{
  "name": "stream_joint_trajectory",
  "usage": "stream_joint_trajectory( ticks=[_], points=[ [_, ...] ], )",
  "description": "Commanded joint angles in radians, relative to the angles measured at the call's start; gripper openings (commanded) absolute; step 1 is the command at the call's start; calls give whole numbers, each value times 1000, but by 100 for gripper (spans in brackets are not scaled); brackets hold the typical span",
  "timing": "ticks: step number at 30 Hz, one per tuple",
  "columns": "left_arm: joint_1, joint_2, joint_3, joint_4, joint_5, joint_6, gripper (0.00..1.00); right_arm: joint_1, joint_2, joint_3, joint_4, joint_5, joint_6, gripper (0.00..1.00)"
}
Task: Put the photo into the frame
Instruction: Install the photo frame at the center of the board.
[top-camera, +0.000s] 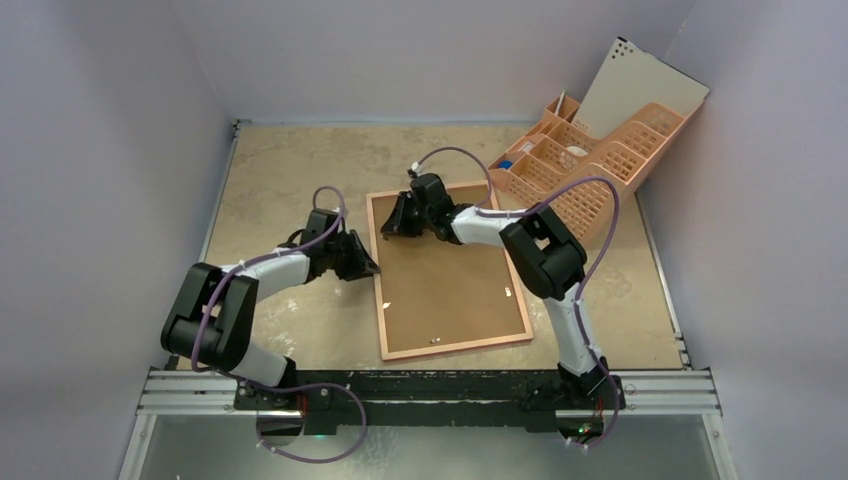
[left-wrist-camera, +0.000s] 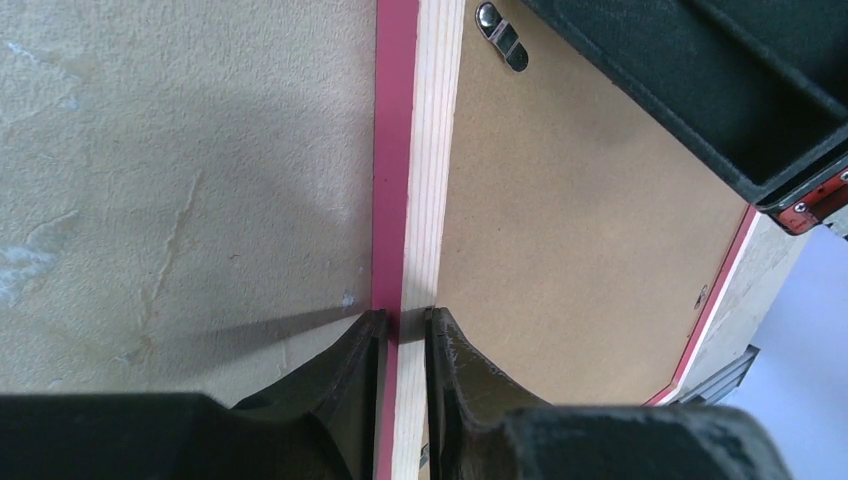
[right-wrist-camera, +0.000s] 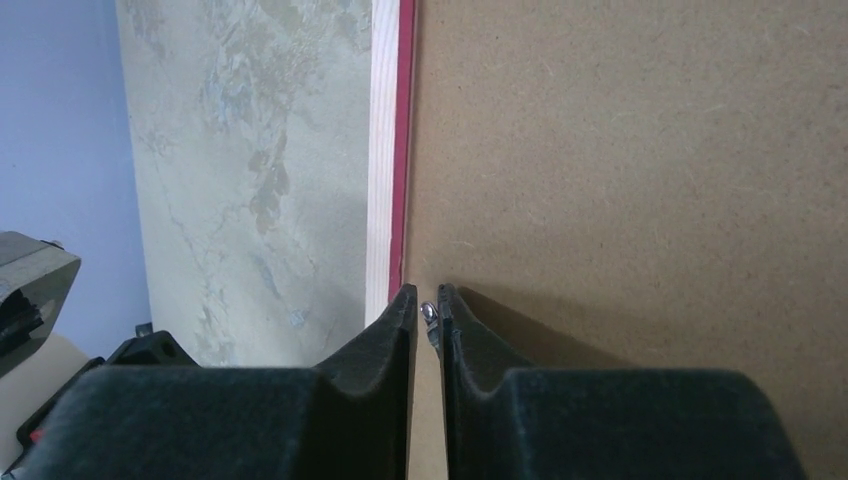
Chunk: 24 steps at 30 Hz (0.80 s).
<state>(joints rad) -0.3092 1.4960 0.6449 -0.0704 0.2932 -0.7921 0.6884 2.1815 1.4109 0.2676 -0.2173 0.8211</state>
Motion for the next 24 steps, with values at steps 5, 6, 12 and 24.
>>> stream_joint_trajectory(
  ticks=[5,6,12,24],
  points=[
    [2,45,24,-16,-13,30,20,-3,4,23,-23,-41,25,4],
    [2,48,25,-17,-12,30,20,-3,8,25,-22,-41,28,2],
    [2,51,25,-24,-9,30,19,0,9,3,-21,-63,67,0],
    [2,51,25,-38,-25,34,19,5,-66,-33,-72,63,56,23]
  ],
)
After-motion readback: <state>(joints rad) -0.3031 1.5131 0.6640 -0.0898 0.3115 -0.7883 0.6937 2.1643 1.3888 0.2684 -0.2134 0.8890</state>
